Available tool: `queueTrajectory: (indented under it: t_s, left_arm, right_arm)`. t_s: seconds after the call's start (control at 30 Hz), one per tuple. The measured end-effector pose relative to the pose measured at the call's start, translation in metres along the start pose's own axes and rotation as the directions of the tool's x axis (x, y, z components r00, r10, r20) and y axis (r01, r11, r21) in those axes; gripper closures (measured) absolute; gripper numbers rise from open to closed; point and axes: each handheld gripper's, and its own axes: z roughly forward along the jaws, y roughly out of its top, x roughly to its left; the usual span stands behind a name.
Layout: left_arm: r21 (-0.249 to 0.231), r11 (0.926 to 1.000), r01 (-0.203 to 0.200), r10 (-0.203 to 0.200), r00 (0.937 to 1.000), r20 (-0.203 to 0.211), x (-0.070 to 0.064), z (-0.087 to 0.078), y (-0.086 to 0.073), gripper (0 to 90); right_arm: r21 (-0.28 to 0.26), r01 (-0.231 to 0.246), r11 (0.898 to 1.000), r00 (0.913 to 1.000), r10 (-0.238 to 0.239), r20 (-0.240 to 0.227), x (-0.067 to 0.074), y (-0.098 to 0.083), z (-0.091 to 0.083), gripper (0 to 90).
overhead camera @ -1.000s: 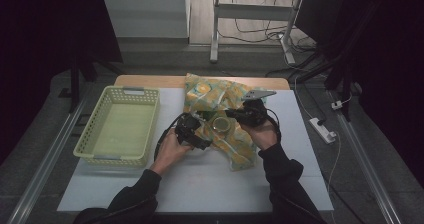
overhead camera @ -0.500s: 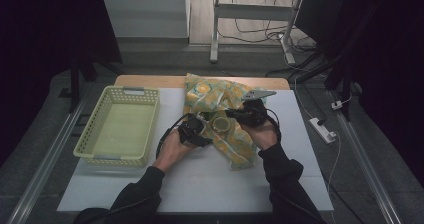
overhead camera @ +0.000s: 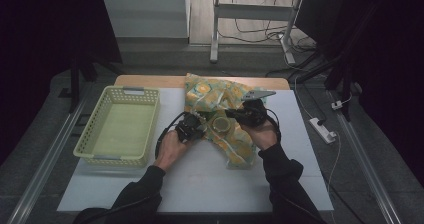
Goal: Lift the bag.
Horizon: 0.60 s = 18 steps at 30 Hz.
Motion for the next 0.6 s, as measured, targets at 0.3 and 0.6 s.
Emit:
queueTrajectory:
  t_s: [0.3, 0.6]
  left_arm:
    - [-0.059, 0.998, 0.022, -0.018, 0.998, 0.06, -0.003, -0.034, 0.004, 89.7]
    - [-0.134, 0.9907, 0.026, -0.011, 0.993, 0.118, -0.005, -0.06, 0.008, 89.7]
  right_arm:
    - [-0.011, 0.0, 1.0, 1.0, 0.0, -0.002, 0.001, 0.002, -0.002, 89.3]
    - [-0.027, 0.017, 0.999, 0.9998, -0.018, -0.013, 0.008, 0.009, -0.007, 89.4]
